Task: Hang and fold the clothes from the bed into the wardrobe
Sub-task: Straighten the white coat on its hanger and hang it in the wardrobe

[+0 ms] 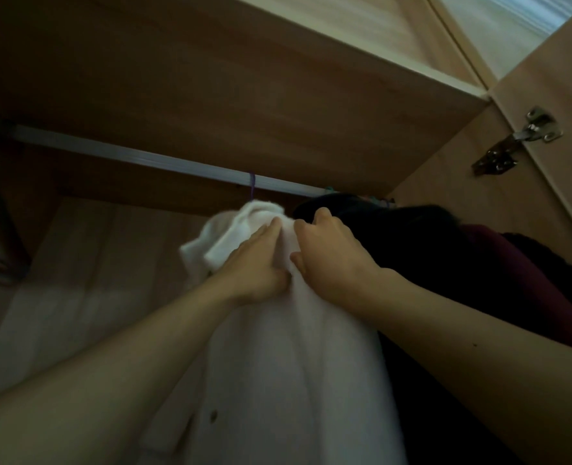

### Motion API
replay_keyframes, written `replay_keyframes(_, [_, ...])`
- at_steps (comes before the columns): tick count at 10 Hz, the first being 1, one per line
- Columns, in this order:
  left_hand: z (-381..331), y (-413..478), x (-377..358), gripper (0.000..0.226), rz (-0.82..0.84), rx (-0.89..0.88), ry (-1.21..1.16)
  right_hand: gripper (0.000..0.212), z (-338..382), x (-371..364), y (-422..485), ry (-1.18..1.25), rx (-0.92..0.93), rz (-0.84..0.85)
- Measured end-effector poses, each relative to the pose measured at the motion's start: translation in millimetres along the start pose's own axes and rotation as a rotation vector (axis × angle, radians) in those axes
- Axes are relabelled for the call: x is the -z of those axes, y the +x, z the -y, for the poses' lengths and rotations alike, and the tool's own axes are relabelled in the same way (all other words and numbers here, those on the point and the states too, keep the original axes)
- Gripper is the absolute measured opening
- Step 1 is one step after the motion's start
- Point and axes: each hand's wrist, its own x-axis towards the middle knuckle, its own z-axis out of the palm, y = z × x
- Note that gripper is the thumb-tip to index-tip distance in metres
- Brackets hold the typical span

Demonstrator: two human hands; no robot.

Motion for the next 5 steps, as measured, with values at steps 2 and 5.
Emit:
replay_keyframes(2, [-1.6,9.0,-15.6,0.092,-0.012,0.005,-0.153,0.023,-5.3,11.7,-6.0,0.03,-0.04,0.024])
replay_keyframes(5, [-25.4,45.6,-46.0,0.095,-0.111,-0.127,-0.463,0.024,-30.6,25.5,-20.3,-0.017,-0.14,-0.021])
